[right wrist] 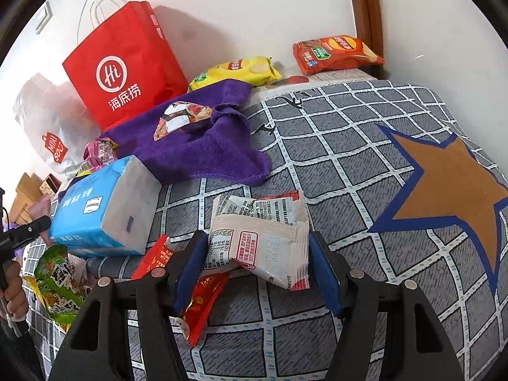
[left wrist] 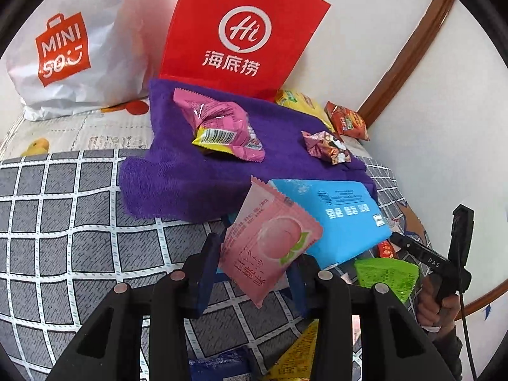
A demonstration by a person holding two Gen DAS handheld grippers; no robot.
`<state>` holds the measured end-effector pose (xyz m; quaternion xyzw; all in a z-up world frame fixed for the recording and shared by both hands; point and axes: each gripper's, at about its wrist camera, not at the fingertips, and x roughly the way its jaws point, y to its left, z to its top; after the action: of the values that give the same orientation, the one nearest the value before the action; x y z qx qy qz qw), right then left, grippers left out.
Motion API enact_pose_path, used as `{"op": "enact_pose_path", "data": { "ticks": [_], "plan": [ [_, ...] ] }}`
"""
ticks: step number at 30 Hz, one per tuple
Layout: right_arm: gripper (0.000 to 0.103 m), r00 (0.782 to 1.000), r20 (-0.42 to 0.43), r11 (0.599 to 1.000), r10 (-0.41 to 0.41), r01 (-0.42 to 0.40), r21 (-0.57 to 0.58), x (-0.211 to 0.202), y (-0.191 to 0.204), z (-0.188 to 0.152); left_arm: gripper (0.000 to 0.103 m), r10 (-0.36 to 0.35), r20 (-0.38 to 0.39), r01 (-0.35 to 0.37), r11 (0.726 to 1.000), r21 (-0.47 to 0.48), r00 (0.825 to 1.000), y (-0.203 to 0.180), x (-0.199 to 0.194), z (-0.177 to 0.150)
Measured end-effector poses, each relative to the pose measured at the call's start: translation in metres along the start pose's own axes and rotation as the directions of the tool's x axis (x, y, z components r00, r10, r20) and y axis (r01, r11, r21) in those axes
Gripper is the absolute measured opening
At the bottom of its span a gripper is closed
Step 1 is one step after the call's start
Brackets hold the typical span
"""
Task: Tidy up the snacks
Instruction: 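Grasp the pink peach-printed packet with the left gripper while the right holds the white packet, then carry both held packets over the purple towel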
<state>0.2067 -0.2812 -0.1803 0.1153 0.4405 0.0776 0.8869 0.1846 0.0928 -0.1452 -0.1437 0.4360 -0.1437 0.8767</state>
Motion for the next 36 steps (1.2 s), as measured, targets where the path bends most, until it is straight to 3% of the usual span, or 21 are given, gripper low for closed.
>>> {"op": "enact_pose_path", "data": {
  "ticks": [11,21,25,30,36],
  "plan": [
    [0.064,1.0,-0.004,1.0,-0.009,0.009,0.0,0.002,0.0,0.0,0.038,0.009,0.046,-0.011,1.0,0.025,0.999,-0.004,-0.012,-0.002],
    [0.066,1.0,-0.007,1.0,0.02,-0.02,0.001,0.003,-0.002,-0.001,0.038,0.089,0.121,-0.092,0.995,0.023,0.989,0.003,-0.025,0.0],
    [0.066,1.0,-0.01,1.0,0.012,-0.012,-0.01,0.005,0.002,0.0,0.038,0.155,0.125,-0.159,0.987,0.023,0.98,0.0,-0.027,-0.002],
    [0.064,0.999,0.003,0.999,0.037,-0.037,-0.005,0.002,0.0,-0.001,0.038,0.121,0.11,-0.12,0.993,-0.016,0.987,-0.002,-0.034,-0.006],
    [0.064,0.994,0.012,0.994,0.113,-0.113,0.007,-0.016,0.004,0.009,0.038,0.118,0.092,-0.119,0.993,0.007,0.989,-0.019,-0.039,-0.004]
  ]
}}
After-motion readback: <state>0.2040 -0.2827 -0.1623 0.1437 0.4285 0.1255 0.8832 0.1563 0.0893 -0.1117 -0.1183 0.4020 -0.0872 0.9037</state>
